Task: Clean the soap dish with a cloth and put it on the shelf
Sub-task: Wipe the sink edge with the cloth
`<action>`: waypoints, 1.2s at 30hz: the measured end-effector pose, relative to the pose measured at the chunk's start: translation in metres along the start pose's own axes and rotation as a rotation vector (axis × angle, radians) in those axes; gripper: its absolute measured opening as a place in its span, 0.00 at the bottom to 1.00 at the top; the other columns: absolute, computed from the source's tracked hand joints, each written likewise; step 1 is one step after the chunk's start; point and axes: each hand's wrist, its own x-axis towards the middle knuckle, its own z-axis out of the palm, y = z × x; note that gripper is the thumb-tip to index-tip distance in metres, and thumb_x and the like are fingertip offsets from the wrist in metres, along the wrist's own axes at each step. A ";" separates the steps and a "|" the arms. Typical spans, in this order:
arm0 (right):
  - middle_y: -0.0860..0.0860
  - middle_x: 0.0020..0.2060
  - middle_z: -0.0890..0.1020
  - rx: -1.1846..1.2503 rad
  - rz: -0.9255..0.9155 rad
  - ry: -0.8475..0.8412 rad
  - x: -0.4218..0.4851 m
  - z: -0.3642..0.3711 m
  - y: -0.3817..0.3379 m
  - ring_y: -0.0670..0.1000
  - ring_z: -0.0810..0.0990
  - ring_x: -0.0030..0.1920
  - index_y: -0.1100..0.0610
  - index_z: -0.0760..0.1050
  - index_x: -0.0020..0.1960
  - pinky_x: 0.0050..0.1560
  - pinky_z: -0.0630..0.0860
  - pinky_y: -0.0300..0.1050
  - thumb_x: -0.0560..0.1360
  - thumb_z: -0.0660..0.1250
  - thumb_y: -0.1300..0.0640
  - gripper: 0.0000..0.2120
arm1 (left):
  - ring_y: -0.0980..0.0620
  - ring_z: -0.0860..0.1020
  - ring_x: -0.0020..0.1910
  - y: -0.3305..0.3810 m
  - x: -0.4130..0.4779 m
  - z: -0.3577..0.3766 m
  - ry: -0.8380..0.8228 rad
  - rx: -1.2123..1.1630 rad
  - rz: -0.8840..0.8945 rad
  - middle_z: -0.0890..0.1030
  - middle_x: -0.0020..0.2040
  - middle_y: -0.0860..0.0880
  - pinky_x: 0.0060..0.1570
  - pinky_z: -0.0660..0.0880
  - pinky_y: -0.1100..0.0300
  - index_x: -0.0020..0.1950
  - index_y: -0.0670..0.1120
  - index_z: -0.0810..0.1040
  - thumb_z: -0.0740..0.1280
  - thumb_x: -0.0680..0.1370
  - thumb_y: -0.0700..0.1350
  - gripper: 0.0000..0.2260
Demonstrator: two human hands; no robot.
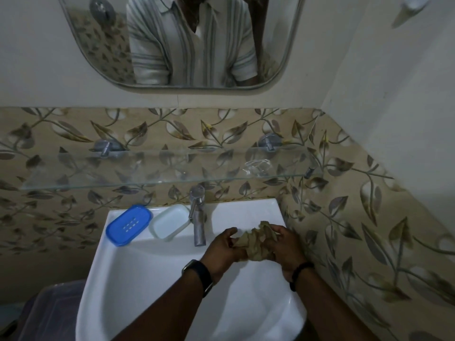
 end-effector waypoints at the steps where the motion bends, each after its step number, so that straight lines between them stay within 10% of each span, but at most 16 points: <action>1: 0.53 0.49 0.87 0.029 0.014 -0.038 0.000 -0.002 0.000 0.52 0.87 0.47 0.52 0.81 0.57 0.40 0.83 0.47 0.73 0.68 0.72 0.19 | 0.44 0.84 0.52 0.000 0.001 0.000 0.045 -0.027 0.015 0.83 0.57 0.40 0.55 0.82 0.48 0.68 0.45 0.71 0.75 0.70 0.34 0.28; 5: 0.58 0.51 0.84 0.050 0.024 0.000 0.000 -0.004 -0.003 0.58 0.85 0.49 0.54 0.76 0.63 0.43 0.83 0.49 0.74 0.68 0.73 0.22 | 0.49 0.86 0.42 0.003 0.002 0.002 0.182 -0.122 0.060 0.86 0.50 0.40 0.36 0.81 0.59 0.55 0.40 0.82 0.67 0.79 0.34 0.07; 12: 0.57 0.33 0.83 -0.069 -0.124 0.055 -0.003 0.000 -0.004 0.50 0.79 0.28 0.48 0.79 0.58 0.28 0.76 0.44 0.76 0.65 0.70 0.20 | 0.47 0.79 0.29 0.007 -0.005 0.010 0.286 -0.184 0.039 0.85 0.37 0.42 0.31 0.78 0.57 0.55 0.38 0.80 0.66 0.81 0.42 0.08; 19: 0.51 0.51 0.85 -0.202 -0.186 -0.211 -0.015 -0.013 -0.007 0.52 0.85 0.49 0.53 0.80 0.60 0.44 0.82 0.45 0.71 0.77 0.63 0.19 | 0.45 0.83 0.40 0.005 -0.012 0.004 0.235 -0.402 0.049 0.82 0.55 0.39 0.39 0.81 0.55 0.63 0.51 0.70 0.74 0.76 0.40 0.20; 24: 0.52 0.47 0.83 -0.635 -0.420 -0.101 -0.011 -0.018 -0.010 0.53 0.82 0.47 0.58 0.82 0.50 0.48 0.81 0.49 0.72 0.71 0.69 0.10 | 0.49 0.83 0.39 0.005 -0.015 0.003 0.109 -0.013 0.141 0.83 0.47 0.40 0.39 0.81 0.57 0.59 0.39 0.78 0.69 0.73 0.26 0.17; 29: 0.54 0.31 0.78 -0.763 -0.389 0.141 0.009 -0.013 -0.026 0.55 0.78 0.36 0.55 0.71 0.32 0.35 0.72 0.45 0.77 0.70 0.56 0.16 | 0.47 0.81 0.34 0.029 0.003 0.012 0.179 0.211 0.158 0.84 0.35 0.46 0.40 0.83 0.49 0.45 0.45 0.81 0.71 0.77 0.48 0.06; 33: 0.57 0.47 0.84 -0.773 -0.283 0.251 0.030 -0.008 -0.048 0.59 0.81 0.49 0.58 0.80 0.50 0.47 0.77 0.48 0.77 0.69 0.52 0.09 | 0.42 0.83 0.46 0.043 0.037 0.019 0.186 0.066 0.109 0.84 0.53 0.40 0.45 0.80 0.50 0.70 0.50 0.70 0.74 0.74 0.42 0.26; 36: 0.57 0.60 0.82 -0.830 -0.305 0.241 0.039 -0.008 -0.051 0.59 0.79 0.60 0.57 0.76 0.67 0.60 0.76 0.51 0.78 0.66 0.58 0.17 | 0.42 0.79 0.64 0.040 0.055 0.019 0.235 0.529 0.189 0.79 0.68 0.44 0.61 0.74 0.54 0.80 0.49 0.58 0.70 0.77 0.47 0.35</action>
